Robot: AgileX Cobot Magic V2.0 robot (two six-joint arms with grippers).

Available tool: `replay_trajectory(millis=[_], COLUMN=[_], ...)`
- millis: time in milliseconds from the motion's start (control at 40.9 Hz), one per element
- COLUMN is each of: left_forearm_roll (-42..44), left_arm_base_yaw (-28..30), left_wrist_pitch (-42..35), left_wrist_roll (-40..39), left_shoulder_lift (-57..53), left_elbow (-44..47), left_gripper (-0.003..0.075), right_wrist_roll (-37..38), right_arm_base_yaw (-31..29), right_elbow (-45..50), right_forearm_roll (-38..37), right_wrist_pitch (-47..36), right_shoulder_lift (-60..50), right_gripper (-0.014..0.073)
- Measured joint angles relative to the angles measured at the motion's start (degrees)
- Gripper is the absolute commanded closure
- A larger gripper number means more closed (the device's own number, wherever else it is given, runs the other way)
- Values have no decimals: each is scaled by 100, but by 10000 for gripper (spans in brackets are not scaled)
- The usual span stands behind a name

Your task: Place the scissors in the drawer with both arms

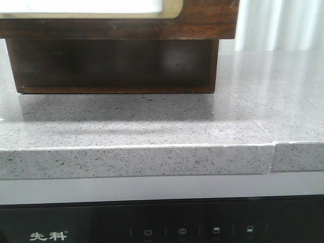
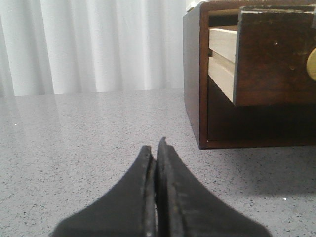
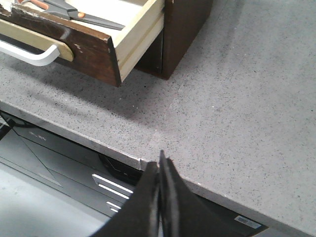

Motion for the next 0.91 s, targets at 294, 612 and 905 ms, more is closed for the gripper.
replay_trajectory(millis=[294, 612, 905], left_forearm_roll=[-4, 92, 92], left_arm_base_yaw=[0, 0, 0], left_wrist_pitch=[0, 0, 0], left_wrist_roll=[-102, -300, -310], left_shoulder_lift=[0, 0, 0], left_elbow=[0, 0, 0], left_gripper=[741, 741, 741], right_wrist_roll=[0, 0, 0], right_arm_base_yaw=[0, 0, 0], right_elbow=[0, 0, 0], right_forearm_roll=[0, 0, 0], right_wrist_pitch=[0, 0, 0], right_shoulder_lift=[0, 0, 0], right_gripper=[661, 661, 661])
